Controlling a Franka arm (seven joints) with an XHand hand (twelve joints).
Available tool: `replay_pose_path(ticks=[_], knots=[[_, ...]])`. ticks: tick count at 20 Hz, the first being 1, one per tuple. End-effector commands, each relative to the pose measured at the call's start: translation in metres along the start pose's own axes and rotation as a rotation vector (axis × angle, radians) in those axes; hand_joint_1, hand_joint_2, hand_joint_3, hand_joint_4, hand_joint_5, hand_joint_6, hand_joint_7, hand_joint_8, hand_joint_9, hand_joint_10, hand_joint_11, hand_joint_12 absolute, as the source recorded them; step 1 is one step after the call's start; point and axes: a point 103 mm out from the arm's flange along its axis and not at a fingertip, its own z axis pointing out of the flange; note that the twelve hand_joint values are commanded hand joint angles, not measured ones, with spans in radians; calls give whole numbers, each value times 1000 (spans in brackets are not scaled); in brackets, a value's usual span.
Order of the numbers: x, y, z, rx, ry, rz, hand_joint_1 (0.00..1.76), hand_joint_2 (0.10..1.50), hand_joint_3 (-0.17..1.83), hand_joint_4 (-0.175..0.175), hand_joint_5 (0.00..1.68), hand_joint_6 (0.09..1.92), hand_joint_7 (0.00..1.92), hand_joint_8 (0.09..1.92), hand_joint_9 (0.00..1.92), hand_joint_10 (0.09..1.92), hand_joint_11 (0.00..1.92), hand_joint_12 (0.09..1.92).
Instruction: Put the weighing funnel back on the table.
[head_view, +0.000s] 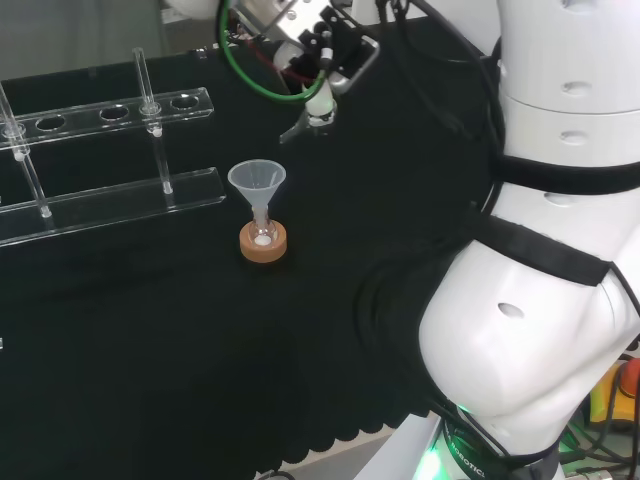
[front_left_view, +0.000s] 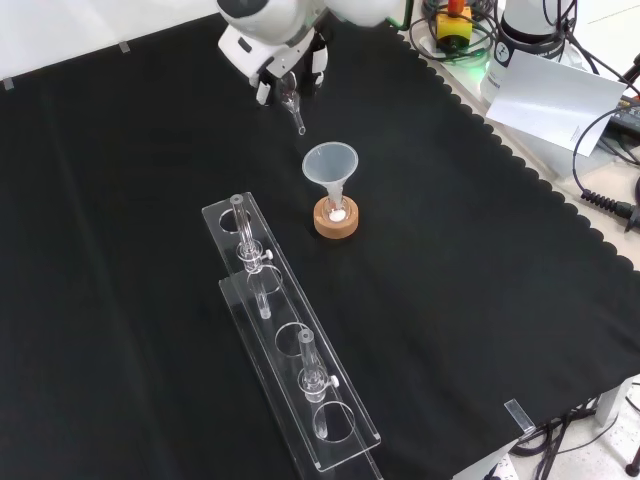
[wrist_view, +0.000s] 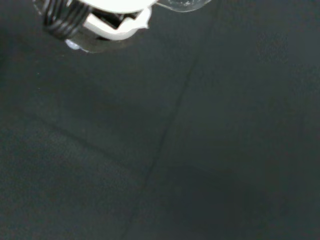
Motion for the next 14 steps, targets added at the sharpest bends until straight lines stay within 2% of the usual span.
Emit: replay_pose_path(ticks=[1,5,10,14], knots=[[-16,-2,25,-32,93,1,1107,704,699,87,1134,937,1128,539,1386,108,1054,900],[-22,-1,37,-48,127,5,1107,704,700,86,1133,938,1128,539,1385,107,1056,900],[-31,3,55,-115,211,5,1108,704,700,84,1133,940,1127,539,1385,106,1059,901],[-32,12,71,-135,248,-1,1109,703,701,82,1133,939,1127,540,1385,105,1059,901]])
